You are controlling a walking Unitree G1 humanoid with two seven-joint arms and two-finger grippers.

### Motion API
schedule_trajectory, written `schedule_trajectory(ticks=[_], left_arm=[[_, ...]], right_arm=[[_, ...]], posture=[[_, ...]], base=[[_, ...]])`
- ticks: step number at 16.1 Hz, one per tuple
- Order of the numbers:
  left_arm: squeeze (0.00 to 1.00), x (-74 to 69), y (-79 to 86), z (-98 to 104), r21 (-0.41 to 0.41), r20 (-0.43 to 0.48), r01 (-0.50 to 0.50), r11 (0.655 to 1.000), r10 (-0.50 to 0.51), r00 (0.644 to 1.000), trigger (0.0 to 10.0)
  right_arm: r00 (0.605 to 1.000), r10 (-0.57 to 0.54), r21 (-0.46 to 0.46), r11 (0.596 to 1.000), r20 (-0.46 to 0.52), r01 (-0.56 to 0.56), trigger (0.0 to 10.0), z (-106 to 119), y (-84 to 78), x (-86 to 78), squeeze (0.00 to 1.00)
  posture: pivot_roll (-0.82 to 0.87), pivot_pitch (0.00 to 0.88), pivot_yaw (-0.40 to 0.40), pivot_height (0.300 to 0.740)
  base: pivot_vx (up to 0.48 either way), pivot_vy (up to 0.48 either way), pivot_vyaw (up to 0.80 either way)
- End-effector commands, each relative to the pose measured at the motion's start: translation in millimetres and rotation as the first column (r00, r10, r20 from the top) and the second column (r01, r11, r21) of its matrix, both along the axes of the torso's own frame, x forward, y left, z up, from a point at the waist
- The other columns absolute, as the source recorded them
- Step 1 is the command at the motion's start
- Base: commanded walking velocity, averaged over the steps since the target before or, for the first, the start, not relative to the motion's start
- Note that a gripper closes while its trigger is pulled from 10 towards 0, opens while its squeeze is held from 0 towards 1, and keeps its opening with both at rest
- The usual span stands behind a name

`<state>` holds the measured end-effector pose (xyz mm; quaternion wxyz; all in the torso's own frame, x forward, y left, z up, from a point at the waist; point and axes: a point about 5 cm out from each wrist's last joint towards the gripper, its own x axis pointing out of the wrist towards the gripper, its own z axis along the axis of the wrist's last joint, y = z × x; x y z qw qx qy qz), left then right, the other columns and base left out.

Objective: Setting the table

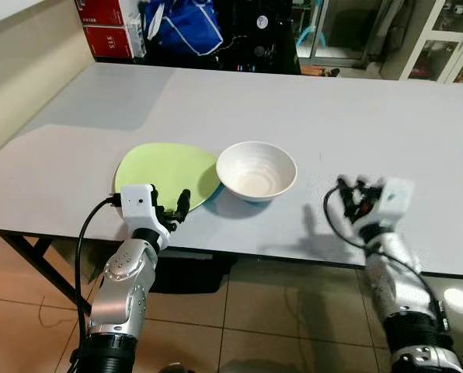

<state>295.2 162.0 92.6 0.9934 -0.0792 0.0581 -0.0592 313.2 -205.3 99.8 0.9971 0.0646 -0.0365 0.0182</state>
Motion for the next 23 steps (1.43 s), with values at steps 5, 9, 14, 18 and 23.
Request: schedule_trajectory(ticks=[5, 9, 14, 18, 23], left_arm=[[0.0, -3.9, -3.5, 10, -0.043, 0.091, 0.005, 0.999, -0.001, 0.996, 10.0], [0.0, -10.6, 0.7, 32, -0.029, 0.208, 0.029, 0.999, -0.022, 0.978, 10.0], [0.0, -11.7, -1.3, 37, -0.017, 0.25, 0.035, 0.999, -0.029, 0.968, 10.0], [0.0, -11.7, -6.2, 31, -0.018, 0.216, 0.045, 0.999, -0.04, 0.976, 10.0], [0.0, -9.9, -12.0, 21, 0.024, 0.158, 0.049, 0.998, -0.052, 0.986, 10.0]], right_arm=[[0.995, -0.041, -0.06, 0.997, 0.092, 0.047, 10.0, 6, 0.2, -18.8, 0.0], [0.993, -0.047, -0.095, 0.994, 0.105, 0.057, 10.0, 4, 4.4, -30.9, 0.0], [0.986, -0.063, -0.126, 0.989, 0.153, 0.082, 10.0, 14, 6.5, -37.3, 0.0], [0.983, -0.071, -0.143, 0.985, 0.168, 0.095, 10.0, 18, 4.2, -36.4, 0.0], [0.99, -0.061, -0.155, 0.984, 0.13, 0.082, 10.0, 15, 5.8, -30.7, 0.0]], posture=[[0.04, 0.0, -0.001, 0.74], [0.03, 0.0, 0.005, 0.74], [0.0, 0.0, 0.007, 0.74], [-0.01, 0.0, 0.007, 0.74], [0.02, 0.0, -0.009, 0.74]], base=[[0.0, 0.0, 0.0], [0.0, 0.0, 0.0], [0.0, 0.0, 0.0], [0.0, 0.0, 0.0], [0.0, 0.0, 0.0]])
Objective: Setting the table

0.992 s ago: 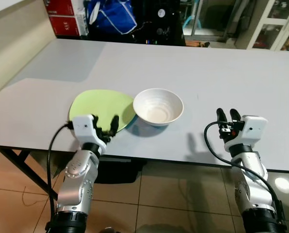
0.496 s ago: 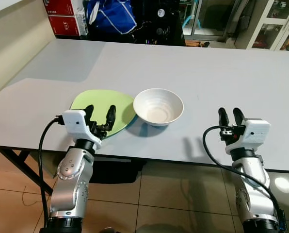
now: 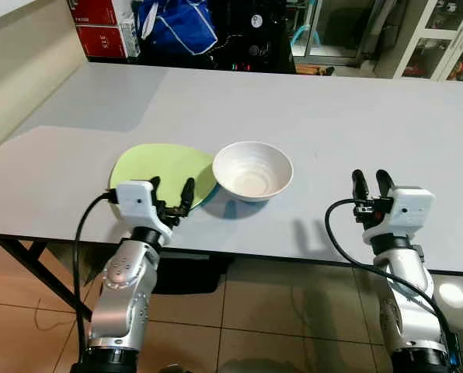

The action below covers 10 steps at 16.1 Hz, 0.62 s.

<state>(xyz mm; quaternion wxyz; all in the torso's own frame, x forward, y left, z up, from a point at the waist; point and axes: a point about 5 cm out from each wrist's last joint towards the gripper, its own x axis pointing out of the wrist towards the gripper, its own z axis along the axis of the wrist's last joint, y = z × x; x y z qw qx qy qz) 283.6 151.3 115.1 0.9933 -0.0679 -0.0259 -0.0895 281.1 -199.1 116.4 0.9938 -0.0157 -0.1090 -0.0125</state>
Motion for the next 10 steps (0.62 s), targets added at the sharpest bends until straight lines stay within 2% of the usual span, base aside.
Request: schedule_trajectory(ticks=[1, 5, 7, 10], left_arm=[[0.0, 1.7, -0.7, -1.5, 0.014, -0.019, 0.0, 1.0, 0.0, 1.0, 10.0], [0.0, 1.0, -3.0, -2.8, 0.01, -0.025, 0.006, 1.0, -0.005, 1.0, 10.0], [0.0, 3.0, -3.8, -4.4, 0.005, -0.032, 0.002, 1.0, -0.001, 0.999, 10.0], [0.0, 3.0, -7.5, -5.0, 0.0, -0.028, 0.002, 1.0, -0.002, 1.0, 10.0]], right_arm=[[1.0, 0.006, -0.006, 1.0, -0.023, -0.006, 10.0, -2.1, 0.3, 2.4, 0.0], [0.999, 0.013, -0.009, 1.0, -0.031, -0.013, 10.0, -1.9, 2.0, 4.1, 0.0], [0.999, 0.013, -0.016, 1.0, -0.046, -0.014, 10.0, -3.8, 1.6, 3.9, 0.0], [0.998, 0.011, -0.021, 1.0, -0.057, -0.013, 10.0, -5.5, 0.0, 2.9, 0.0]], posture=[[0.02, 0.0, -0.01, 0.74], [0.01, 0.0, -0.01, 0.74], [0.0, 0.0, -0.013, 0.74], [0.0, 0.0, -0.016, 0.74]], base=[[0.0, 0.0, 0.0], [0.0, 0.0, 0.0], [-0.48, 0.0, 0.0], [0.0, 0.0, 0.0]])
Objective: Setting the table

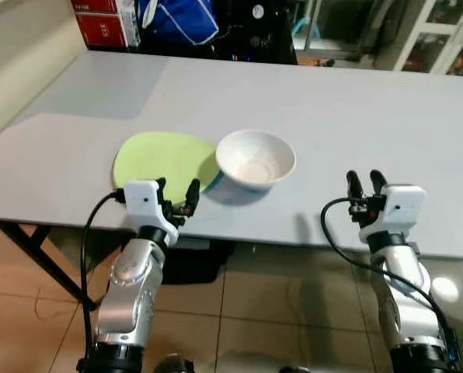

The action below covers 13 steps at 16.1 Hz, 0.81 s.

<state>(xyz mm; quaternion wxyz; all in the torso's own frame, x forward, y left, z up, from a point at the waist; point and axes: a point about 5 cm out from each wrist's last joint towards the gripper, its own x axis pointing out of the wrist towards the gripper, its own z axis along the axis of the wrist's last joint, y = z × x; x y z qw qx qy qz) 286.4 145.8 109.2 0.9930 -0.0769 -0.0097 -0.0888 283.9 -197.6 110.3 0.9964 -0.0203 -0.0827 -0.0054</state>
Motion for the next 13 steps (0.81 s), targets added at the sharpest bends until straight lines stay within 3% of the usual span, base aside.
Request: schedule_trajectory(ticks=[1, 13], left_arm=[[0.0, 0.0, -2.7, 1, 0.017, 0.004, 0.002, 1.0, -0.002, 1.0, 10.0], [0.0, -5.7, 7.6, -10, 0.025, -0.026, 0.01, 1.0, -0.009, 1.0, 10.0]], right_arm=[[1.0, 0.0, -0.012, 1.0, -0.005, 0.0, 10.0, 0, -1.8, 0.0, 0.0], [0.997, 0.037, -0.025, 0.999, -0.064, -0.039, 10.0, -14, -1.0, -8.7, 0.0]], posture=[[0.0, 0.0, -0.016, 0.74], [0.0, 0.0, -0.017, 0.74]], base=[[0.0, 0.0, 0.0], [0.0, 0.0, 0.0]])
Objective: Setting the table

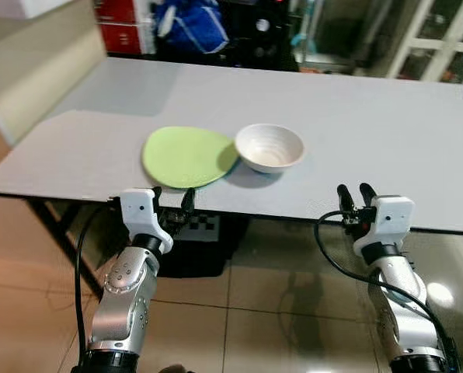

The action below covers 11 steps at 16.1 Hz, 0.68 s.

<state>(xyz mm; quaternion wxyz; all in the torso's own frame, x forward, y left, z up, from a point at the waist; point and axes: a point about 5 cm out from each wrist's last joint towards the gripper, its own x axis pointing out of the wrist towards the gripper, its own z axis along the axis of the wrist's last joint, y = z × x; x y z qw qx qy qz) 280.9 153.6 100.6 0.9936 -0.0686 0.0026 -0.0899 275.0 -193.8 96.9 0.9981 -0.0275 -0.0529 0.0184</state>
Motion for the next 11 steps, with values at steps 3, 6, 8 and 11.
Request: schedule_trajectory(ticks=[3, 6, 8, 11], left_arm=[[0.0, -1.7, 3.0, -2, 0.003, -0.001, 0.005, 1.0, -0.005, 1.0, 10.0], [0.0, -1.0, 11.1, -2, 0.022, -0.002, -0.018, 1.0, 0.018, 1.0, 10.0], [0.0, -0.7, 10.6, -1, 0.024, 0.008, -0.019, 1.0, 0.019, 1.0, 10.0], [0.0, 0.0, 9.0, -1, 0.027, 0.012, -0.02, 0.999, 0.02, 1.0, 10.0]], right_arm=[[1.0, -0.013, -0.016, 1.0, -0.008, 0.013, 10.0, -1, -10.3, 2.8, 0.0], [1.0, -0.013, -0.035, 0.999, -0.024, 0.012, 10.0, -4, -16.0, 4.1, 0.0], [1.0, -0.011, -0.035, 0.999, -0.023, 0.01, 10.0, -4, -15.1, 5.1, 0.0], [1.0, -0.004, -0.035, 0.999, -0.023, 0.003, 10.0, -4, -14.7, 7.0, 0.0]], posture=[[0.01, 0.0, -0.021, 0.74], [0.01, 0.0, -0.028, 0.74], [0.01, 0.0, -0.029, 0.74], [0.01, 0.0, -0.033, 0.74]], base=[[0.0, 0.0, 0.0], [-0.32, 0.0, 0.0], [-0.126, 0.0, 0.0], [0.0, 0.0, 0.0]])
